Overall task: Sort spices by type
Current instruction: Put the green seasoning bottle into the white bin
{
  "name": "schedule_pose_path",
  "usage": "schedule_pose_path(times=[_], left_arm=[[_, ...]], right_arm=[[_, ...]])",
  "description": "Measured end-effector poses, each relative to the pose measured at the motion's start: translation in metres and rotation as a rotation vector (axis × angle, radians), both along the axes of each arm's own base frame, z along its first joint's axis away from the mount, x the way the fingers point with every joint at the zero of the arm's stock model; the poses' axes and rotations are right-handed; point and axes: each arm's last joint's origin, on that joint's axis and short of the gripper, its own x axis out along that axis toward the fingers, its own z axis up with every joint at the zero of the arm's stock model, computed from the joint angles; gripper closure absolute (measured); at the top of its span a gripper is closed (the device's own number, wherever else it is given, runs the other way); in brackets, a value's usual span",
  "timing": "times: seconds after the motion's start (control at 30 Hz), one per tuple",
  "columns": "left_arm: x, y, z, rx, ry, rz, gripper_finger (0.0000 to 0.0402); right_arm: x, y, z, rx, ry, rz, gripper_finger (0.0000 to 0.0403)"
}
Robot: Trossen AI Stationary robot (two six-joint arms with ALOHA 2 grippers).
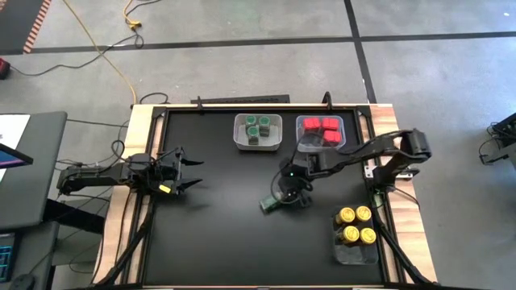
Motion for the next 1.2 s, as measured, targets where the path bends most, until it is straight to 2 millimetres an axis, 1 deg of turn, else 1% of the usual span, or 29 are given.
schedule_pose_path(times=[0.1, 0.23, 0.3, 0.37, 0.47, 0.6, 0.7, 0.83, 0.9, 1.0, 1.13, 1.2], left_arm=[[0.0, 0.0, 0.0, 0.0, 0.0, 0.0, 0.0105], [0.0, 0.0, 0.0, 0.0, 0.0, 0.0, 0.0105], [0.0, 0.0, 0.0, 0.0, 0.0, 0.0, 0.0105], [0.0, 0.0, 0.0, 0.0, 0.0, 0.0, 0.0105], [0.0, 0.0, 0.0, 0.0, 0.0, 0.0, 0.0105], [0.0, 0.0, 0.0, 0.0, 0.0, 0.0, 0.0105], [0.0, 0.0, 0.0, 0.0, 0.0, 0.0, 0.0105], [0.0, 0.0, 0.0, 0.0, 0.0, 0.0, 0.0105], [0.0, 0.0, 0.0, 0.0, 0.0, 0.001, 0.0105], [0.0, 0.0, 0.0, 0.0, 0.0, 0.0, 0.0105], [0.0, 0.0, 0.0, 0.0, 0.0, 0.0, 0.0105], [0.0, 0.0, 0.0, 0.0, -0.001, 0.0, 0.0105]], right_arm=[[-0.002, 0.0, 0.025, -0.021, 0.048, -0.013, 0.0174], [-0.003, 0.005, 0.057, -0.072, 0.109, -0.019, 0.0174], [-0.003, 0.009, 0.069, -0.111, 0.149, -0.02, 0.0174], [-0.003, 0.013, 0.076, -0.15, 0.213, -0.014, 0.0174], [0.0, 0.021, 0.08, -0.194, 0.331, -0.031, 0.0173], [0.005, 0.028, 0.079, -0.272, 0.525, -0.07, 0.0174], [0.014, 0.035, 0.079, -0.342, 0.669, -0.121, 0.0174], [0.031, 0.043, 0.078, -0.375, 0.813, -0.171, 0.0174], [0.041, 0.046, 0.075, -0.366, 0.809, -0.193, 0.0174], [0.056, 0.053, 0.075, -0.311, 0.786, -0.184, 0.0174], [0.068, 0.055, 0.072, -0.272, 0.789, -0.225, 0.0174], [0.069, 0.053, 0.073, -0.257, 0.785, -0.249, 0.0174]])
